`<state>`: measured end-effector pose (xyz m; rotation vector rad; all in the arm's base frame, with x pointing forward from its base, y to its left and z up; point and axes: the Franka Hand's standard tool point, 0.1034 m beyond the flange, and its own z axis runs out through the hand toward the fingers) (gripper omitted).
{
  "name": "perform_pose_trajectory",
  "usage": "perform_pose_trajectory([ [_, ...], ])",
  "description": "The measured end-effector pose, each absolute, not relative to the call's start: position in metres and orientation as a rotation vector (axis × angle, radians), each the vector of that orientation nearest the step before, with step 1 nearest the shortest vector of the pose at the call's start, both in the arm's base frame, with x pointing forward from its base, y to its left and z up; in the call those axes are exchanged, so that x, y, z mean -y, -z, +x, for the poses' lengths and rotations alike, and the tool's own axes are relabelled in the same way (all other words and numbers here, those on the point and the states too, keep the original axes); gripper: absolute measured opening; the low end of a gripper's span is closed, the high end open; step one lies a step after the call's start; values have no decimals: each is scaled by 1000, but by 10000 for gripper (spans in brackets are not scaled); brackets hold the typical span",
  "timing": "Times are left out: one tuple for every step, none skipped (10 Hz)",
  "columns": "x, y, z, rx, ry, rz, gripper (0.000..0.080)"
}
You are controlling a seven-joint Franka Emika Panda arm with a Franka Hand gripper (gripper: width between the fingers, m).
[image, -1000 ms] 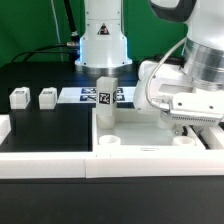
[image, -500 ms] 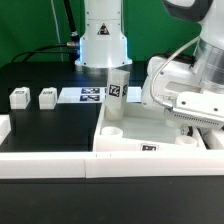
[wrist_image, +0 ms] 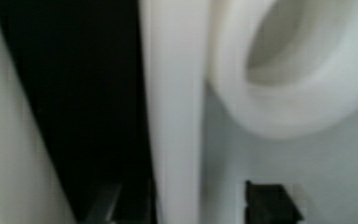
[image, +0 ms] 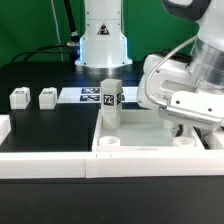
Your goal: Assemble square table
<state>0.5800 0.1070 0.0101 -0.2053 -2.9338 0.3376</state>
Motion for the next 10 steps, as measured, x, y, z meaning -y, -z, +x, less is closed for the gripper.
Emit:
perform_pose_trajectory([
  [-101, -12, 580, 2928, -354, -211, 279],
  [-96, -13, 581, 2926, -372, -214, 491],
  [-91, -14, 581, 2925, -378, -222, 604],
  [-89, -14, 582, 2925, -379, -227, 636],
  [-89, -14, 582, 2925, -378, -229, 636],
  [-88, -14, 582, 2924, -378, -230, 645],
  [-88, -14, 582, 2924, -378, -230, 648],
  [-88, -14, 582, 2924, -378, -230, 648],
  [-88, -14, 582, 2924, -378, -231, 648],
  [-88, -14, 582, 2924, -377, -231, 648],
])
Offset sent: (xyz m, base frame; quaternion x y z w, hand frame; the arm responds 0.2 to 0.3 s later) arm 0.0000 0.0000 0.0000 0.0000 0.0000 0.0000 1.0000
